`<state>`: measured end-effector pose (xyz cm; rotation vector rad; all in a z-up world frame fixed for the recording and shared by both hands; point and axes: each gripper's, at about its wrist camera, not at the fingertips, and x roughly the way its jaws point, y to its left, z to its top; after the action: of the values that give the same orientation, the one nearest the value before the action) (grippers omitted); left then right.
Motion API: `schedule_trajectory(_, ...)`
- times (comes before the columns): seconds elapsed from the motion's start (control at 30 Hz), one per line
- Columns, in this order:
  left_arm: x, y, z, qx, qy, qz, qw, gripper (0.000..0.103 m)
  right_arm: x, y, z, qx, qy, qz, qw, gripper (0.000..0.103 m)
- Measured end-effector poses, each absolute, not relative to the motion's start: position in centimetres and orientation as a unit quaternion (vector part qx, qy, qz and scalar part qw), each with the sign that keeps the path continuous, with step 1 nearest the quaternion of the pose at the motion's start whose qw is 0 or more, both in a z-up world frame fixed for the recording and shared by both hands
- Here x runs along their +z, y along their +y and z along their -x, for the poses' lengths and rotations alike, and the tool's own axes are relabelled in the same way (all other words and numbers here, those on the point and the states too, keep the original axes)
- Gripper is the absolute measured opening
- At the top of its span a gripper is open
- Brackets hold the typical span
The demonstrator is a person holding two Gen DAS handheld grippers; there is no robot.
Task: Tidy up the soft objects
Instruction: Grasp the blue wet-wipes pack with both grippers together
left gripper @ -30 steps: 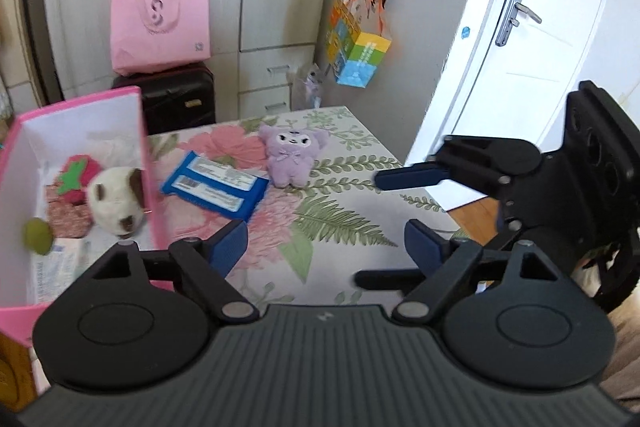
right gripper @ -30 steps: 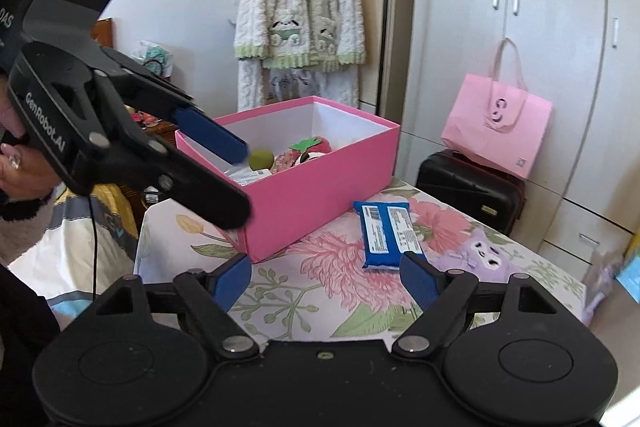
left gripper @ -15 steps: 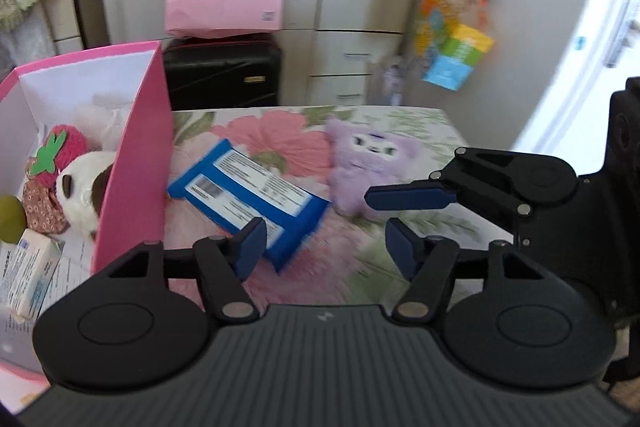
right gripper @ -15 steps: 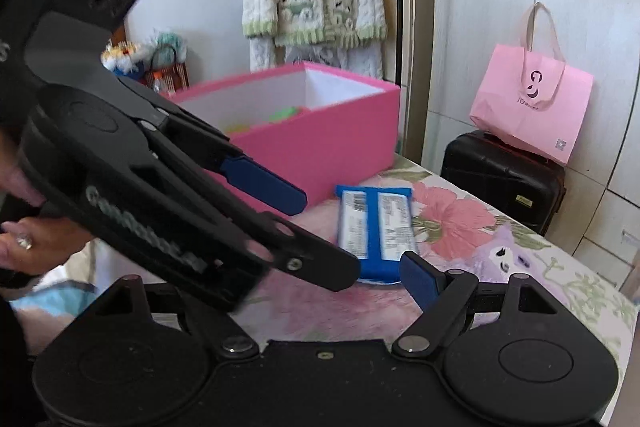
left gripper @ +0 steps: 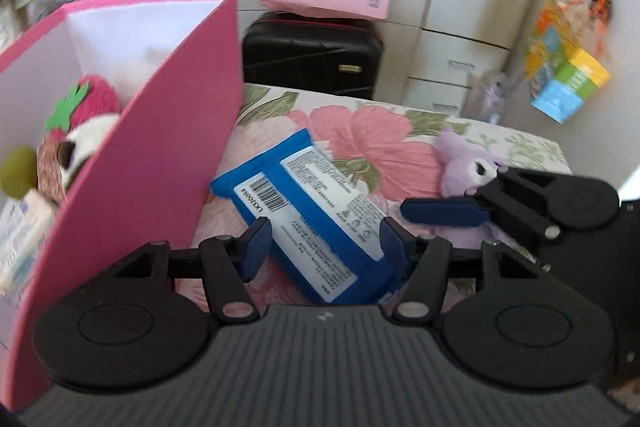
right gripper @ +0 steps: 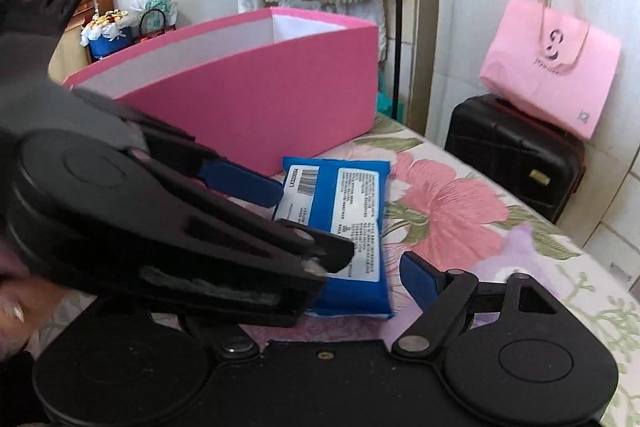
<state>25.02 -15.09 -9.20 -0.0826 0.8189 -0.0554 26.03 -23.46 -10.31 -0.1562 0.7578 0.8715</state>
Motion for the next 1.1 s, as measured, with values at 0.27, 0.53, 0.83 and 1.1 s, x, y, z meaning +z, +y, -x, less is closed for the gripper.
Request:
schedule_trajectory(0.27, -10.1, -13.5, -25.4, -0.02, 0.419, 0.098, 0.903, 0.056, -11.4, -22.8, -26.9, 0.41, 0.371, 0.065, 0.83, 0.086)
schedule_trajectory(0.53, -10.5, -13.1, -25.2, -0.027, 0.413, 0.131, 0.901, 0.057, -11.4, -22.3, -25.6, 0.381, 0.359, 0.073, 0.849, 0.078)
schedule_trajectory(0.83, -10.7, -13.5, -23.7, -0.055, 0.389, 0.125, 0.911, 0.047, -11.0, -22.2, -24.6, 0.338, 0.36, 0.055, 0.868, 0.066)
schedule_trajectory(1.1, -9.5, -12.8, -21.2, -0.098, 0.38, 0.121, 0.912, 0.048, -9.7, -21.8, -21.8, 0.314, 0.353, 0.051, 0.88, 0.064)
